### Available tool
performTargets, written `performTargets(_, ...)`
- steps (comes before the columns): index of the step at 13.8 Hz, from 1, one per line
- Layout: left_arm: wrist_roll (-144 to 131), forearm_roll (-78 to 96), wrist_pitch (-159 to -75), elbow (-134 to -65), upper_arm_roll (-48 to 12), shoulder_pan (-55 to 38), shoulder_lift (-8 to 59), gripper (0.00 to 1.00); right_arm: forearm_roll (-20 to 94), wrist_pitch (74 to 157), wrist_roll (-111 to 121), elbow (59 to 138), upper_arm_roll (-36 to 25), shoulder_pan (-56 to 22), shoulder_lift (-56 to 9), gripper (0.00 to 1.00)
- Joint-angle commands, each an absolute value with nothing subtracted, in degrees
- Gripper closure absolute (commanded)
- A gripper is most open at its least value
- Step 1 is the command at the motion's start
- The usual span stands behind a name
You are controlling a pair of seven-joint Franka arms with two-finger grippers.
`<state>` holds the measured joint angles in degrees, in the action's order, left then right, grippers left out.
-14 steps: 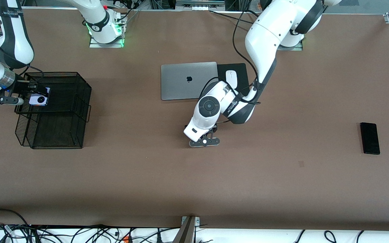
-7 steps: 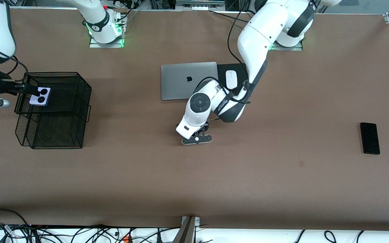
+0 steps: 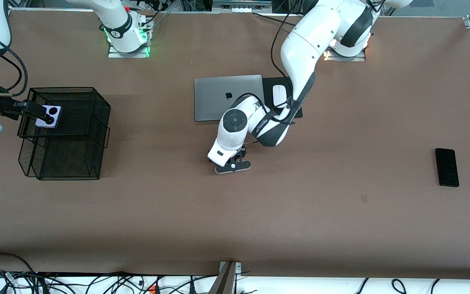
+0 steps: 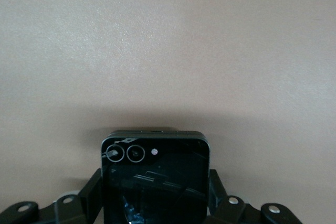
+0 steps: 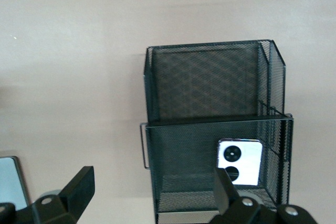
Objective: Place phones with both arms
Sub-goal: 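Set the black flip phone down with the left gripper while the right gripper returns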
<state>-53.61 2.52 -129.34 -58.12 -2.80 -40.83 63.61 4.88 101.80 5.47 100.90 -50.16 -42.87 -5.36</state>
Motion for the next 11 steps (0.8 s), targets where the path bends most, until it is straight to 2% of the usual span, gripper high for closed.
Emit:
performTargets(1,-54.4,3.4,-129.3,-55.1,-1.3,-41.8,65.1,0.47,6.4,100.0,3.9,97.6,-50.7,-44.3,-8.1,0.0)
performTargets(2,-54.4,3.3,-129.3,-55.1,-1.3,-41.7,65.2,0.18,6.4,100.0,3.4,97.6,-50.7,-44.4,-8.3,0.0)
performTargets(3,-54.4,3.3,-129.4,-55.2,-1.2,-41.7,65.2,0.0,6.4,100.0,3.4,97.6,-50.7,-44.5,-8.3,0.0)
performTargets(7,-54.4,3.3,-128.5,-55.2,-1.2,-41.6,64.5,0.0,6.4,99.9,3.4,97.6,-50.7,-44.5,-8.3,0.0)
performTargets(11,-53.6,3.1,-121.7,-55.1,-1.4,-39.7,61.7,0.0,6.4,99.9,2.1,97.3,-50.2,-46.9,-8.2,0.0)
